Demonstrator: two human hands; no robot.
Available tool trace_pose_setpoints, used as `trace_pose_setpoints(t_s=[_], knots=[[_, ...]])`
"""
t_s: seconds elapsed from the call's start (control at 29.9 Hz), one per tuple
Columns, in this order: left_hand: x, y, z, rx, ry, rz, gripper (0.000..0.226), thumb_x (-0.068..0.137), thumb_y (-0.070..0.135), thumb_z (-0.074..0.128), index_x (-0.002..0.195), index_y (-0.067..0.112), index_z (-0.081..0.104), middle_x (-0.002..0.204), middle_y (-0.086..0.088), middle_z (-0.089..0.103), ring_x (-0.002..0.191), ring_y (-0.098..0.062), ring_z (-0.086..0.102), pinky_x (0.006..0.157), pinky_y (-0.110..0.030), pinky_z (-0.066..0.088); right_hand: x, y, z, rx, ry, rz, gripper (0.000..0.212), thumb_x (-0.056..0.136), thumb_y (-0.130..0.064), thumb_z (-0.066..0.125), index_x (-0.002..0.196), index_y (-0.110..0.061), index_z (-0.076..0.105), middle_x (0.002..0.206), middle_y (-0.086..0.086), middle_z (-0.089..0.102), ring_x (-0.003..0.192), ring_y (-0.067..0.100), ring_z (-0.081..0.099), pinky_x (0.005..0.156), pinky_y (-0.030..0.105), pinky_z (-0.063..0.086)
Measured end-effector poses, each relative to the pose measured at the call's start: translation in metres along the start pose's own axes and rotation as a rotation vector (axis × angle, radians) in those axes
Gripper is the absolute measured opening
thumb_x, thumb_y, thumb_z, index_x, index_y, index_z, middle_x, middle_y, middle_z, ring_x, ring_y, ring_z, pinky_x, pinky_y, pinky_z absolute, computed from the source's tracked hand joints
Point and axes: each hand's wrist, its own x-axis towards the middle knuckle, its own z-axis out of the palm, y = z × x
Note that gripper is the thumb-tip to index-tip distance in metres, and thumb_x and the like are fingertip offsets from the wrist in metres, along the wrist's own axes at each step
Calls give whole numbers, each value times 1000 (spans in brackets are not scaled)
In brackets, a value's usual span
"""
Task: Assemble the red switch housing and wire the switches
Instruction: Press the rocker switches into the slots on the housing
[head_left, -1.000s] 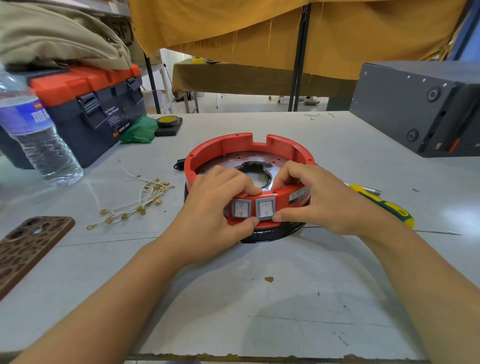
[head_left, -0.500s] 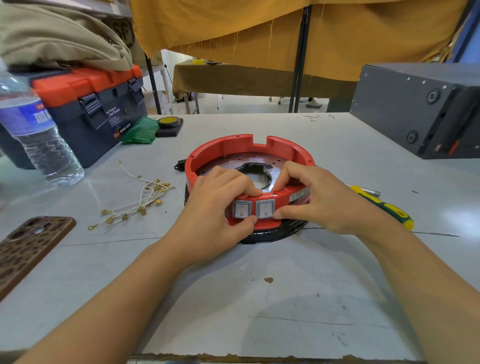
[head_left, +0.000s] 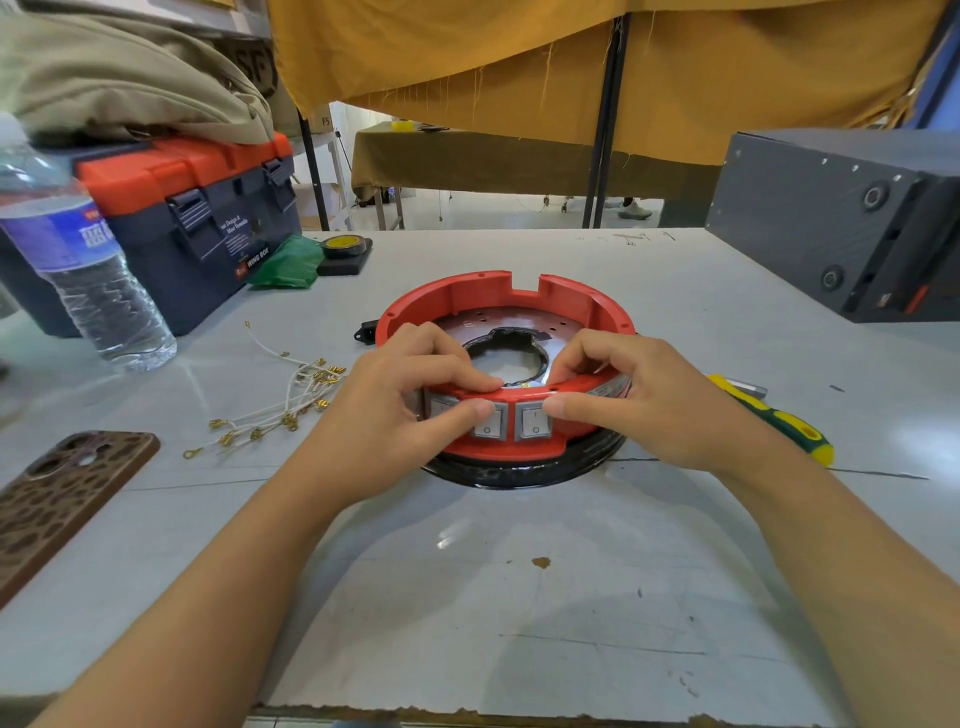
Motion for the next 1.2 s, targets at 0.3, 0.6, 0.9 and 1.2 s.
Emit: trace_pose_setpoints(t_s=[0.3,0.6,0.9,1.2], knots=[[1,4,1,-16,14,-31,15,80,23,71,94,29,74,82,9,53,84,-7,50,70,-17,45,2,-2,2,-28,5,1,10,80,-31,70,82,-30,61,87,-16,63,95,-6,52,71,6,47],[1,8,-2,-126,132,34,14,81,25,67,93,24,74,86,12,70,88,-3,63,68,-8,46,-5,-6,-9,128,56,7,4,81,-24,71,79,-25,73,77,-9,70,69,0,61,62,8,46],[40,-26,-16,-151,136,-450,44,87,32,63,129,40,52,134,14,45,112,2,45,93,-18,32,12,26,-12,225,234,296,54,88,-32,63,138,-36,43,142,-18,41,129,6,41,104,27,39],[38,-50,-19,-353,234,-543,18,90,26,60,106,31,67,96,3,69,79,0,62,62,-12,44,14,29,-15,409,385,332,24,89,-19,63,113,-20,64,103,-4,64,88,2,61,70,7,47]])
